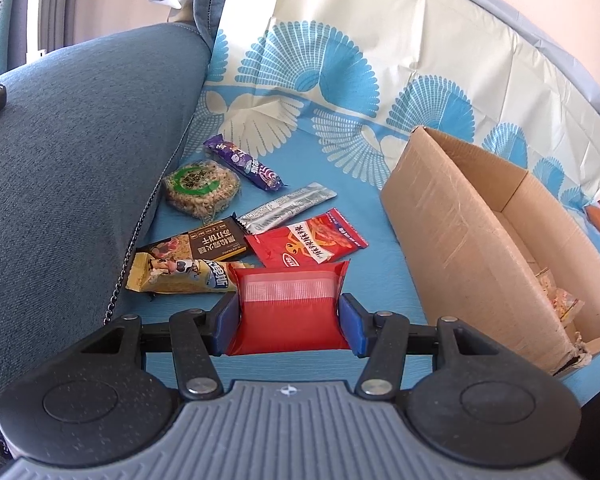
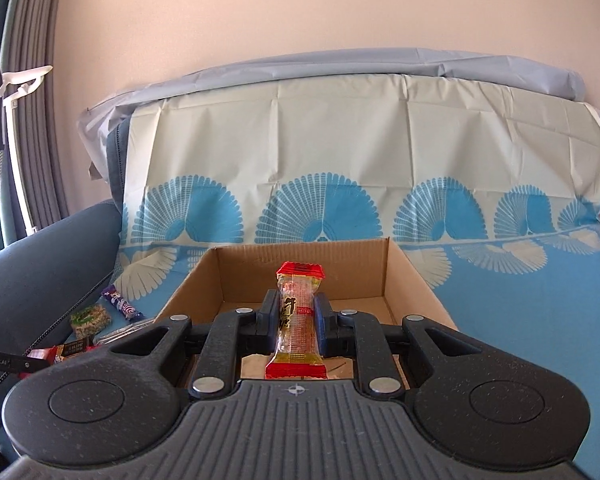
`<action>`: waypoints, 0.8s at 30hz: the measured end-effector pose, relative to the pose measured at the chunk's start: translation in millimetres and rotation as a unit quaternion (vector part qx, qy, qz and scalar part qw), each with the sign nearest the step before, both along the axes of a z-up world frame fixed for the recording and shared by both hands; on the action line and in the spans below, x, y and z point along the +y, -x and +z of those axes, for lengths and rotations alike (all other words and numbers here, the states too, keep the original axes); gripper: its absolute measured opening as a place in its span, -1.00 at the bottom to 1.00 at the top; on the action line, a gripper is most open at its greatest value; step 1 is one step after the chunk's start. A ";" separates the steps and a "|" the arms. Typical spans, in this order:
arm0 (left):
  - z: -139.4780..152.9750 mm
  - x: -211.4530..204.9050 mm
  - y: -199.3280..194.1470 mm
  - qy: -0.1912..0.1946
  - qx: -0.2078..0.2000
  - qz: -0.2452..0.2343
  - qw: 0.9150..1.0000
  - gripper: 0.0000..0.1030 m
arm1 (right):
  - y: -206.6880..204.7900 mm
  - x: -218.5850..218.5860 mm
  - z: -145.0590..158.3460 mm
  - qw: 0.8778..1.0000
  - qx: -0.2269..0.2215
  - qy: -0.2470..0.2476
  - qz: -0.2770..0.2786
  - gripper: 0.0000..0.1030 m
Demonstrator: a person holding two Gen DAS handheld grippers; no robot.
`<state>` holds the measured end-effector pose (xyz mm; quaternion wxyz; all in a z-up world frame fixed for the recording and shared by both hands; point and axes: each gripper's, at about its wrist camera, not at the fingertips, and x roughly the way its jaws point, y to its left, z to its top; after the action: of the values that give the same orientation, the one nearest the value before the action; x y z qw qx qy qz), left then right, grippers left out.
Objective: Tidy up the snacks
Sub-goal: 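Carry the red candy and red wrapper over the box with both tools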
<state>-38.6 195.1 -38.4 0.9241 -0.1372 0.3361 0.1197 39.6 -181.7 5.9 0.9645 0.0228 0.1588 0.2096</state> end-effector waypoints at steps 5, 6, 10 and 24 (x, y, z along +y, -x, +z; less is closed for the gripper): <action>-1.2 -4.9 -3.9 -0.018 0.010 0.004 1.000 0.15 | -2.8 -2.1 -1.5 1.000 0.001 -0.005 0.002 -0.63; -1.5 -6.3 -4.8 -0.023 0.013 0.003 1.000 0.15 | -4.1 -3.4 -1.8 1.000 0.002 -0.009 0.000 -0.63; -1.9 -12.9 -6.8 -0.044 0.019 0.002 0.999 0.15 | -8.8 -8.1 -3.4 1.000 0.011 -0.028 -0.004 -0.63; 14.4 -42.4 0.4 -0.080 -0.005 0.036 0.996 0.15 | -19.9 -20.2 -7.3 0.996 0.035 -0.076 0.019 -0.63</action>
<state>-39.0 152.6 -24.0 0.9289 -0.0754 0.3153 0.1789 59.5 -202.0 -1.5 0.9498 0.0998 0.1762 0.2387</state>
